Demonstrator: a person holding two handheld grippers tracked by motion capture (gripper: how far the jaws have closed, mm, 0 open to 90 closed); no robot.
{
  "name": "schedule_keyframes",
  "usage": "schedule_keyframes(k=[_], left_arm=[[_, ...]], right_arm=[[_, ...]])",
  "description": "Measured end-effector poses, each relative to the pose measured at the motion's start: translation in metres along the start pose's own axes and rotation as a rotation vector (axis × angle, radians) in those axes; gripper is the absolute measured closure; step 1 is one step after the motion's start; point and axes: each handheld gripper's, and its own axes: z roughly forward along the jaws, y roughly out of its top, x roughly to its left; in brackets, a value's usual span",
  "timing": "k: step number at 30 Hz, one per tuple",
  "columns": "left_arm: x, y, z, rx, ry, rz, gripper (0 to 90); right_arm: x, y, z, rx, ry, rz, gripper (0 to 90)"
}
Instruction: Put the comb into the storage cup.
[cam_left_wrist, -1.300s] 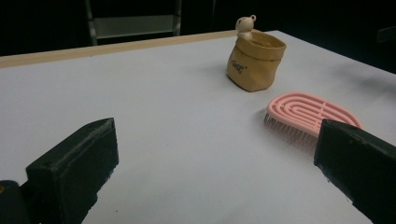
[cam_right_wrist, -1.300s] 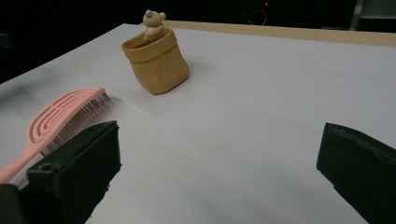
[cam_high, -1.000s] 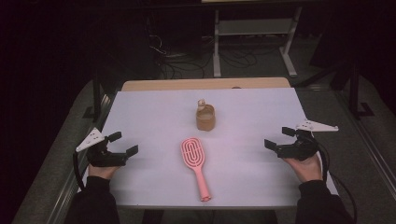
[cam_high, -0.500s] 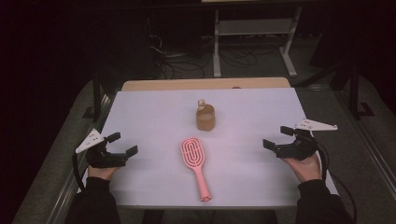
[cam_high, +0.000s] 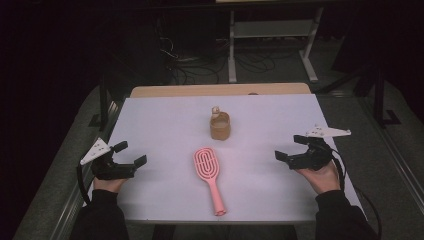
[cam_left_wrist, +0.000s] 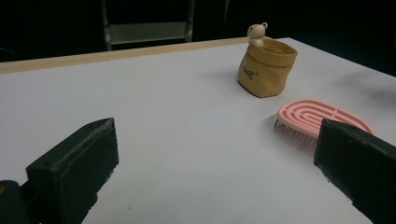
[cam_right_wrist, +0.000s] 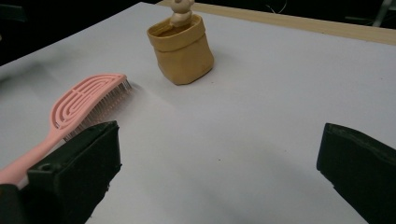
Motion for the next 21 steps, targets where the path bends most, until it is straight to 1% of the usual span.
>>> schedule_keyframes(k=[6,11,21], left_arm=[[0.000,0.000,0.001,0.007,-0.003,-0.001,0.0],[0.000,0.000,0.001,0.011,-0.004,0.000,0.0],[0.000,0.000,0.002,0.014,-0.005,0.003,0.0]], right_arm=[[0.009,0.006,0.006,0.019,0.024,-0.025,0.0],[0.016,0.009,0.011,0.031,0.034,-0.051,0.0],[0.028,0.017,0.021,0.073,0.075,-0.071,0.0]])
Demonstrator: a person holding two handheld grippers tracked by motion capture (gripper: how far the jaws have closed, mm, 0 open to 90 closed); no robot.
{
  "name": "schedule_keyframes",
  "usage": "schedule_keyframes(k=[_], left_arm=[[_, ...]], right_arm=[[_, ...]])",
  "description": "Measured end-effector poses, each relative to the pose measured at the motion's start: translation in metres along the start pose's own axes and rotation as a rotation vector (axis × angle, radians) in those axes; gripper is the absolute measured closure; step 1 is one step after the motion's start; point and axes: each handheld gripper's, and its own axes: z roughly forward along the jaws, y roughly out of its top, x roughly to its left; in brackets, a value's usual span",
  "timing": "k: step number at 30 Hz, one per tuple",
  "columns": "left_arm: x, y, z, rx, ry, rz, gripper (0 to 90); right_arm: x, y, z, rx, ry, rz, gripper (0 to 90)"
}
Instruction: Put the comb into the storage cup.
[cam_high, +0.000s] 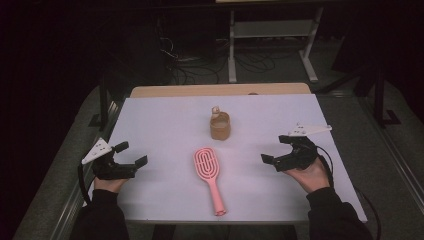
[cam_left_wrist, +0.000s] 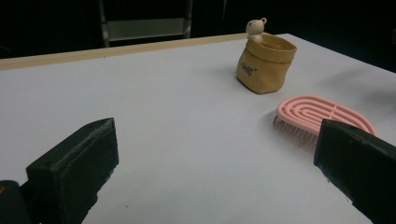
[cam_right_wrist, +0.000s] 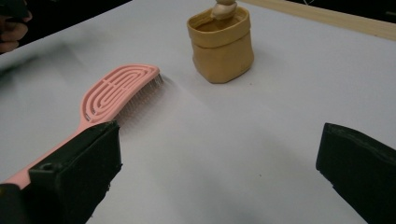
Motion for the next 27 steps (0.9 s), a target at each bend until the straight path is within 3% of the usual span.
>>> schedule_keyframes(k=[16,27], left_arm=[[-0.001,0.001,0.002,0.005,-0.004,0.007,0.0],[-0.001,0.001,0.003,0.006,-0.007,0.009,0.0]], right_arm=[[0.012,0.015,0.015,0.048,0.051,-0.021,3.5],[0.019,0.026,0.027,0.090,0.103,-0.023,12.1]])
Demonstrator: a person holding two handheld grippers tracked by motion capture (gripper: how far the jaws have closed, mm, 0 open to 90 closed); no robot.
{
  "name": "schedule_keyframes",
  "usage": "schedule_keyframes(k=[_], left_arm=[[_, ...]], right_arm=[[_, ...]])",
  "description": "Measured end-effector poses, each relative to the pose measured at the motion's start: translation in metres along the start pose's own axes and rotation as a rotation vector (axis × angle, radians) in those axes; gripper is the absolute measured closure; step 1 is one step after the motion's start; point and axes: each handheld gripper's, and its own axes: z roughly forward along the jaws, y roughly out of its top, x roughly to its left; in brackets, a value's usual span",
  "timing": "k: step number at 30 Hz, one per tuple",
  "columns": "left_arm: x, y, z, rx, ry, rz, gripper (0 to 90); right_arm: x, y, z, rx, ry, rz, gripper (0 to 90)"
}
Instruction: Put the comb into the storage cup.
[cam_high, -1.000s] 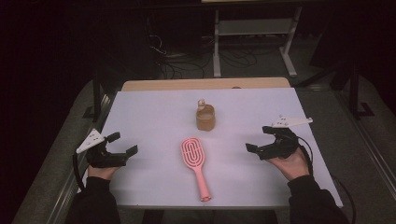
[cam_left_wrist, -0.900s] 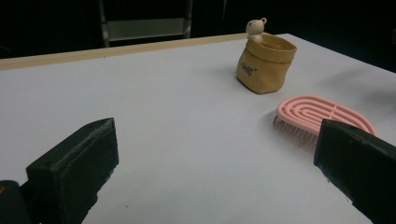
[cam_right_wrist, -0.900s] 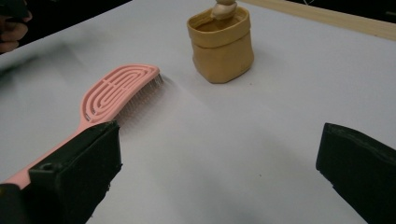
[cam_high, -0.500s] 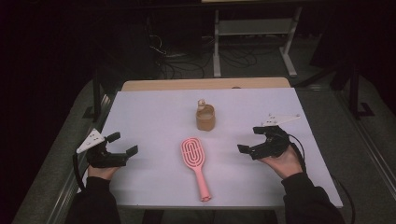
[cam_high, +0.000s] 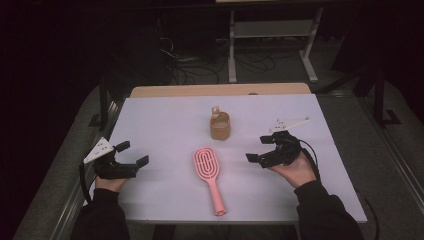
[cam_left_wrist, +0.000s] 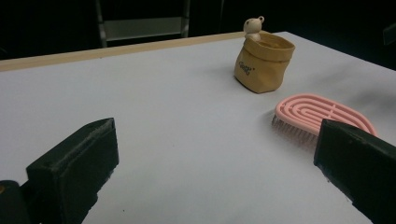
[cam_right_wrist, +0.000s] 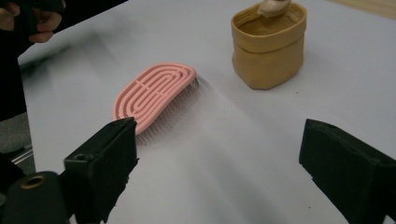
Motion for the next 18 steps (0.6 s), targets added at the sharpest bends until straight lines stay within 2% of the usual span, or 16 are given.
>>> schedule_keyframes(k=[7,13,18], left_arm=[[0.000,0.000,0.000,0.002,0.000,0.001,0.0],[0.000,0.000,0.000,0.002,-0.002,0.002,0.0],[0.000,0.000,0.000,0.002,-0.001,0.002,0.0]], right_arm=[[0.006,0.009,0.006,0.022,0.036,-0.016,17.9],[0.013,0.012,0.011,0.037,0.083,-0.027,30.6],[0.019,0.017,0.016,0.054,0.100,-0.040,40.7]])
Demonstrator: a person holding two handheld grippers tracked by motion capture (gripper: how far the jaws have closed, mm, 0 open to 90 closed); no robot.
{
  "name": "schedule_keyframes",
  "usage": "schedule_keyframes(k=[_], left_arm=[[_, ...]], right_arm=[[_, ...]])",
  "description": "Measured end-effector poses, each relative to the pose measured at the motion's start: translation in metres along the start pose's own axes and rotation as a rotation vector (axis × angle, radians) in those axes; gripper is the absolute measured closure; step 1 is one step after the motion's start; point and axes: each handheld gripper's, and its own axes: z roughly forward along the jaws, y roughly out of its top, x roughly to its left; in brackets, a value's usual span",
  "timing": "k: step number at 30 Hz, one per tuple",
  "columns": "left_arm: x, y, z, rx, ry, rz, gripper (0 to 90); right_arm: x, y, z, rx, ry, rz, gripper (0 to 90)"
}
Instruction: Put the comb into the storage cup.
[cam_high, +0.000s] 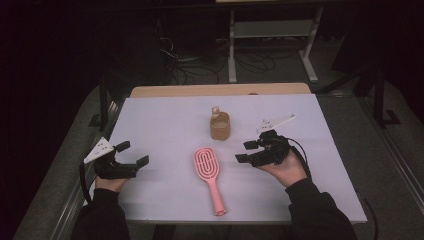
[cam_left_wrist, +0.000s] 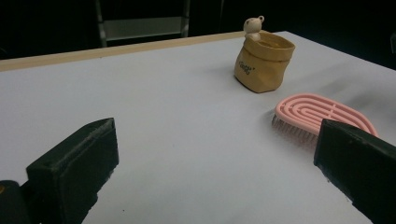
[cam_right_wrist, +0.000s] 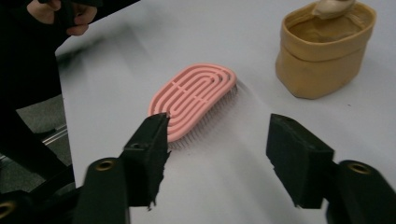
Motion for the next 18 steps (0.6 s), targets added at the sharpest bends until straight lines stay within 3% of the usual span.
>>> schedule_keyframes(k=[9,18], left_arm=[[0.000,0.000,0.000,0.000,-0.001,0.001,0.0],[0.000,0.000,0.000,0.000,-0.003,0.001,0.0]], right_arm=[[0.014,0.008,0.011,0.028,0.039,-0.023,62.1],[0.028,0.014,0.027,0.077,0.045,-0.050,77.5]])
